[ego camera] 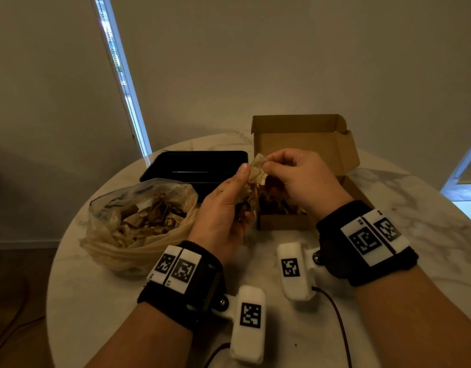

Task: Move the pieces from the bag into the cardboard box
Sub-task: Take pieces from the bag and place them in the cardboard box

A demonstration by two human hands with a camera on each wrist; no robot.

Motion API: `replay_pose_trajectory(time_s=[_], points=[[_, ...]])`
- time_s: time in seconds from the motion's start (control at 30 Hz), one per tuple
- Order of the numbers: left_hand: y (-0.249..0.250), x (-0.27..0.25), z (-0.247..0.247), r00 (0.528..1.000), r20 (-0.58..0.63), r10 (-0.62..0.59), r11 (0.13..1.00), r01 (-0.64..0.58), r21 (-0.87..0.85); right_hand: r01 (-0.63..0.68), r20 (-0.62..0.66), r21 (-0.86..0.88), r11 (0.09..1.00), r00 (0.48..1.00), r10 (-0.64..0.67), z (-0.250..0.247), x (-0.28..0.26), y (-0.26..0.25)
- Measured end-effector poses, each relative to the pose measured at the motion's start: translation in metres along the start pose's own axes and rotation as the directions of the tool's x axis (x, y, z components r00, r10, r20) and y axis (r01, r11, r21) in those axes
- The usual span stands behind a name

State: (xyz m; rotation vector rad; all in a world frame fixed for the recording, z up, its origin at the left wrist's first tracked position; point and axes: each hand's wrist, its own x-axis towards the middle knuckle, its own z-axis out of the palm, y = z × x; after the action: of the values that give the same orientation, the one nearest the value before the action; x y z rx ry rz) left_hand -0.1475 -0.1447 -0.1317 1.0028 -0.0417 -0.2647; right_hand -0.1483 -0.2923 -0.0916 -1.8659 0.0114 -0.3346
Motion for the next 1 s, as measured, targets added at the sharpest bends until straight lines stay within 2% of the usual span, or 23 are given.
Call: replay_pose_trajectory(time_s=[0.17,0.37,0.47,0.57,0.63,0.7,0.8,1.0], points=[[0.0,0.002,-0.002,0.999,-0.023,0.028,1.0,-0.028,0.013,-0.067,0.077,0.065,0.996,0.995,0.062,0.001,-0.003,-0.004],[0.0,0.001,-0.001,0.999,-0.018,0.045,0.999,-0.044,0.024,-0.073,0.157,0.021,0.997,0.985,0.069,-0.008,-0.004,-0.004],[0.0,0.001,-0.001,0.999,-0.033,0.016,1.0,-0.015,0.022,-0.076,0.087,0.01,0.997,0.993,0.075,-0.021,-0.005,-0.009],[0.001,0.001,-0.002,0.998,-0.053,-0.019,1.0,0.02,0.012,-0.12,-0.114,0.006,0.993,0.986,0.12,-0.046,-0.003,-0.009],[0.001,0.002,-0.002,0.997,-0.068,-0.033,0.999,0.034,0.015,-0.178,-0.241,-0.092,0.98,0.959,0.151,-0.06,-0.003,-0.002],[0.001,0.001,-0.001,0.997,-0.068,-0.04,0.999,0.042,0.02,-0.249,-0.288,-0.256,0.934,0.942,0.172,-0.065,-0.005,0.003],[0.001,0.0,0.001,0.996,-0.072,-0.048,0.998,0.05,0.024,-0.308,-0.247,-0.418,0.855,0.944,0.219,-0.06,-0.004,0.008],[0.001,-0.001,0.002,0.997,-0.061,-0.04,0.999,0.041,0.025,-0.379,-0.134,-0.538,0.753,0.921,0.367,-0.05,0.002,0.012]])
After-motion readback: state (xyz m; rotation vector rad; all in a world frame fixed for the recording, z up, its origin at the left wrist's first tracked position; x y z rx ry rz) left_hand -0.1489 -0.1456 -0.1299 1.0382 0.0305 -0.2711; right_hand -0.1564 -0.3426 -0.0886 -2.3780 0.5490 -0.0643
